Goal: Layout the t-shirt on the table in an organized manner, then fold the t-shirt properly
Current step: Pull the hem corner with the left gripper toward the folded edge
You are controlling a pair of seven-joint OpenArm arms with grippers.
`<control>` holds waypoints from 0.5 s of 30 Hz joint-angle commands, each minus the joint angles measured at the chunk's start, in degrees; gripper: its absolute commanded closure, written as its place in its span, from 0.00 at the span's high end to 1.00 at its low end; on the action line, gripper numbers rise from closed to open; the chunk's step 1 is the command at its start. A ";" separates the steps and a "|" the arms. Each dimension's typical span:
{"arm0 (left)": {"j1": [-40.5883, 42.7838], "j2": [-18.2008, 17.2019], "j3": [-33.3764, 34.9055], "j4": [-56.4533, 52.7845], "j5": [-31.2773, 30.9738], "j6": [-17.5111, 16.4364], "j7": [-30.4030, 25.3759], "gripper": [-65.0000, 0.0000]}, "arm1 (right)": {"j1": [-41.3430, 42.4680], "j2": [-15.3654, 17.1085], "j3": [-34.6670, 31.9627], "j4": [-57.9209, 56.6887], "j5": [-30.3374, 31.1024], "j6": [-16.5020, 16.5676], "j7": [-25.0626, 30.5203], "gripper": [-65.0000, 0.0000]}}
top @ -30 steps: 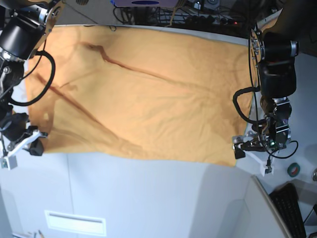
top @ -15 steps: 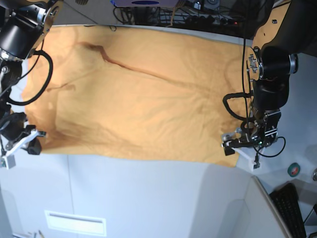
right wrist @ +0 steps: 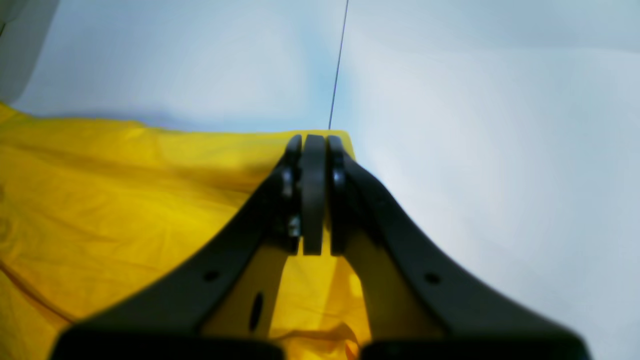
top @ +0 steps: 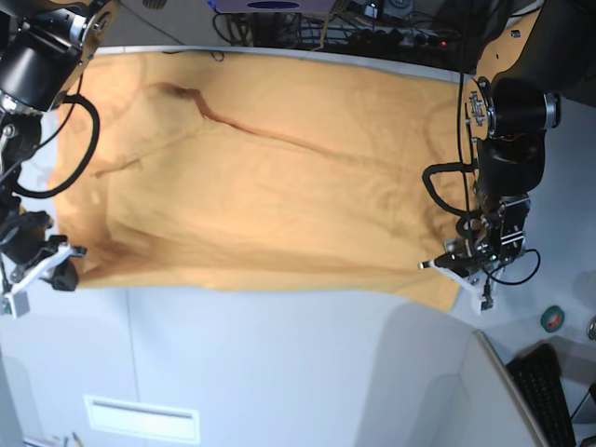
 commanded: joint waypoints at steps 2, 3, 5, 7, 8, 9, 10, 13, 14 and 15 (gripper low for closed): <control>-0.81 -0.70 0.00 1.91 0.48 0.42 1.33 0.00 | 1.11 0.77 0.17 0.89 1.12 0.31 1.38 0.00; -0.72 -0.70 0.00 2.52 0.48 0.42 2.12 0.00 | 1.11 0.77 0.17 0.89 1.12 0.31 1.38 0.00; -0.37 -0.70 0.00 4.72 0.48 0.42 5.55 0.00 | 1.11 0.77 0.17 0.89 1.12 0.31 1.38 0.00; -0.19 -0.52 0.00 8.50 0.48 0.42 9.50 0.00 | 1.11 0.77 0.17 0.89 1.12 0.31 1.38 0.00; 0.77 -0.44 -0.36 10.70 0.48 0.42 11.79 0.00 | 1.11 0.77 0.17 0.80 1.12 0.31 1.38 0.00; 1.74 -0.44 -0.53 13.34 0.39 0.42 13.72 0.00 | 1.11 0.77 0.17 0.80 1.03 0.31 1.38 0.00; 2.88 -0.35 -0.53 16.68 0.39 0.42 15.48 0.00 | 1.11 0.77 0.17 0.80 1.03 0.31 1.38 0.00; 6.66 -0.26 -0.71 25.64 0.39 0.51 21.55 0.00 | 1.11 0.77 0.17 0.80 1.03 0.31 1.38 0.00; 7.81 -0.26 -0.71 28.19 0.39 0.60 23.57 0.00 | 1.11 0.77 0.17 0.80 1.03 0.31 1.38 0.00; 8.95 -0.17 -0.71 30.74 0.39 0.60 25.42 0.00 | 1.11 0.77 0.17 0.80 1.03 0.31 1.38 0.00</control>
